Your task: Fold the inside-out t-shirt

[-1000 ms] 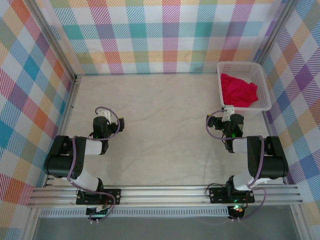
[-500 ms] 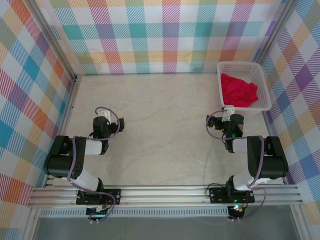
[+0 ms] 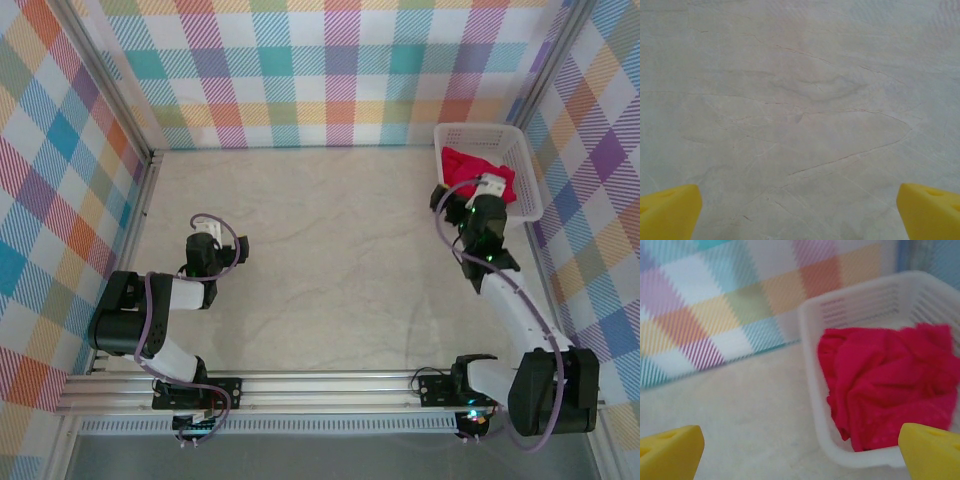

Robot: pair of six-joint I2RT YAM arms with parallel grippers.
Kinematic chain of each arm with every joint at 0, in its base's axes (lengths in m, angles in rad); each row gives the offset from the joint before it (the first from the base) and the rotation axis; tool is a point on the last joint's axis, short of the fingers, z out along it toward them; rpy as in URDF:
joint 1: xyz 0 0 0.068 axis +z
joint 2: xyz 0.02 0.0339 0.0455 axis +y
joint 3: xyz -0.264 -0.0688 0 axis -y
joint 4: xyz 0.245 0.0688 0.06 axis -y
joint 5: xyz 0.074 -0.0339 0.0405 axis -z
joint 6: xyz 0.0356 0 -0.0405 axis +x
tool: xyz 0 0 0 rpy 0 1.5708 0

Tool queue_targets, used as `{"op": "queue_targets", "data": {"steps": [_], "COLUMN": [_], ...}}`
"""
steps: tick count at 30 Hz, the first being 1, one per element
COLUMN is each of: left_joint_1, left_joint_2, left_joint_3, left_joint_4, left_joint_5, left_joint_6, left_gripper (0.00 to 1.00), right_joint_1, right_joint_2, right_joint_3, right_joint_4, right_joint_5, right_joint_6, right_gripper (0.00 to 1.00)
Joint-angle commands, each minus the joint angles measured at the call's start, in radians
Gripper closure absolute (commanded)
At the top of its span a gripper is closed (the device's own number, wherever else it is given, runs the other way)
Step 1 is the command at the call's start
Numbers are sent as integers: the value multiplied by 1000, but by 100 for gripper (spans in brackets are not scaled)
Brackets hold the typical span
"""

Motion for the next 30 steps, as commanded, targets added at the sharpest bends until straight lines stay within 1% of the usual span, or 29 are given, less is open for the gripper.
{"op": "queue_targets", "data": {"steps": [1,3,6,9,10,11,12,13,14,15,17,19,20,22,23,24,25,26,27,28,30], "left_joint_1": [6,6,6,6,1,-11,-28,-37,-40,-47,-59,-58,-58,-55,-55,-54,-54,-54,-52,-51,-50], "left_joint_2": [-1,-1,-1,-6,-38,-99,-178,-244,-306,-366,-473,-557,-589,-643,-672,-693,-708,-715,-721,-724,-720], "left_joint_3": [20,21,20,16,23,44,103,160,207,236,270,316,335,328,314,301,293,289,289,292,295], "left_joint_4": [16,15,14,28,-19,-108,-309,-447,-546,-622,-710,-872,-952,-997,-998,-1010,-1038,-1094,-1116,-1127,-1128], "left_joint_5": [11,11,11,9,21,14,-41,-65,-50,-29,-17,-103,-127,-80,-63,-80,-138,-192,-224,-223,-183], "left_joint_6": [8,7,7,8,21,28,-4,-26,-33,-44,-109,-271,-301,-285,-292,-343,-429,-504,-542,-542,-539], "left_gripper": [0,0,0,0,0,0,0,0,0,0,0,0,0,0,0,0,0,0,0,0,0], "right_joint_1": [-39,-52,-84,-134,-146,-152,-155,-157,-158,-158,-158,-157,-157,-158,-158,-157,-158,-156,-156,-154,-145], "right_joint_2": [69,138,297,497,559,609,663,706,751,788,849,899,921,955,965,973,971,960,934,896,806], "right_joint_3": [103,157,312,507,565,618,677,725,776,818,878,912,929,958,970,983,988,981,958,916,818], "right_joint_4": [-285,-241,-308,-423,-451,-475,-507,-531,-563,-585,-611,-616,-613,-613,-617,-622,-626,-626,-616,-587,-515], "right_joint_5": [77,22,-21,-133,-164,-185,-195,-196,-192,-186,-176,-177,-183,-200,-207,-219,-228,-228,-227,-224,-219], "right_joint_6": [260,248,316,380,388,393,395,397,400,405,422,443,448,457,461,461,458,461,467,474,477], "right_gripper": [0,0,0,15,20,22,24,23,23,23,24,28,31,40,47,59,75,86,97,100,100]}}
